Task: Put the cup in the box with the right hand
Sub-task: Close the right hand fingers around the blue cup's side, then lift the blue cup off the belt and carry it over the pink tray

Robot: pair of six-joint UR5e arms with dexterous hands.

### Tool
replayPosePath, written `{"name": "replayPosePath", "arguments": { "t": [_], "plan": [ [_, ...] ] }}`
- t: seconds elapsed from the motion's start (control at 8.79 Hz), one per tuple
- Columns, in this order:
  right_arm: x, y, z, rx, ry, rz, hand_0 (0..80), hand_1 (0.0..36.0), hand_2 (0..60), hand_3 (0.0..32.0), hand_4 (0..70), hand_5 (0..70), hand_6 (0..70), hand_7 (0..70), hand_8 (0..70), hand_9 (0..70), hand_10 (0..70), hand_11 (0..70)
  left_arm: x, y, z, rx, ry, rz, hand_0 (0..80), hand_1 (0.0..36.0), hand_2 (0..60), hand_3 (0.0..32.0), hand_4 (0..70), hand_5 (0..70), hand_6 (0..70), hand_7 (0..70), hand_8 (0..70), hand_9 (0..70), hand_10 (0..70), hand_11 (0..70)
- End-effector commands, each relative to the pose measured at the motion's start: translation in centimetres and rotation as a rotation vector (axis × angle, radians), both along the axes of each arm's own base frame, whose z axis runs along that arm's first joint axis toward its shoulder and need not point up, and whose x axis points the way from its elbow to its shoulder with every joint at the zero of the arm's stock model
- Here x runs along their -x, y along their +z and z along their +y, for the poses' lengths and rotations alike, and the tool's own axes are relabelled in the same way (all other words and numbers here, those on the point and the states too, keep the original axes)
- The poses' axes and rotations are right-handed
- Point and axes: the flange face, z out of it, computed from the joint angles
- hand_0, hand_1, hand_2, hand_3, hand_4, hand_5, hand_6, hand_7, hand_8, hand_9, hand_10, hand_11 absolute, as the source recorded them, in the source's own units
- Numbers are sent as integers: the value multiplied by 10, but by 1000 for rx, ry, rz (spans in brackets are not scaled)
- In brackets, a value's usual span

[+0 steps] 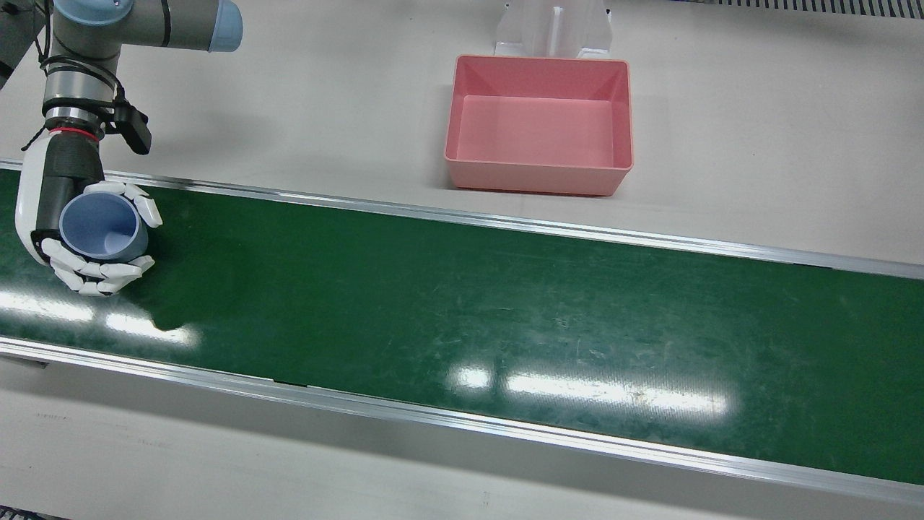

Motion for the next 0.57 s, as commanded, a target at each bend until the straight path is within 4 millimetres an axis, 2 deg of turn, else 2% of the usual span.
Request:
{"name": "replayPosePath", "arguments": {
  "t": [0.0, 0.11, 0.23, 0.34, 0.46],
  "plan": [
    [-5, -98, 31, -132, 0, 33, 510, 360, 600, 0, 700, 194, 384, 700, 700, 700, 611, 700, 0, 0, 0, -1, 0, 0, 0, 0, 0, 0, 0, 0, 0, 0, 0, 0, 0, 0],
    [12, -134, 50, -192, -41, 36, 507, 360, 600, 0, 700, 193, 383, 700, 700, 700, 609, 700, 0, 0, 0, -1, 0, 0, 0, 0, 0, 0, 0, 0, 0, 0, 0, 0, 0, 0],
    [37, -169, 85, -257, -74, 55, 503, 360, 600, 0, 700, 188, 377, 700, 700, 700, 599, 700, 0, 0, 0, -1, 0, 0, 0, 0, 0, 0, 0, 0, 0, 0, 0, 0, 0, 0],
    [63, -195, 120, -303, -88, 64, 495, 360, 600, 0, 700, 181, 367, 700, 700, 700, 575, 700, 0, 0, 0, -1, 0, 0, 0, 0, 0, 0, 0, 0, 0, 0, 0, 0, 0, 0],
    [96, -209, 146, -325, -124, 54, 490, 360, 600, 0, 673, 171, 353, 700, 700, 700, 533, 700, 0, 0, 0, -1, 0, 0, 0, 0, 0, 0, 0, 0, 0, 0, 0, 0, 0, 0]
  ]
}}
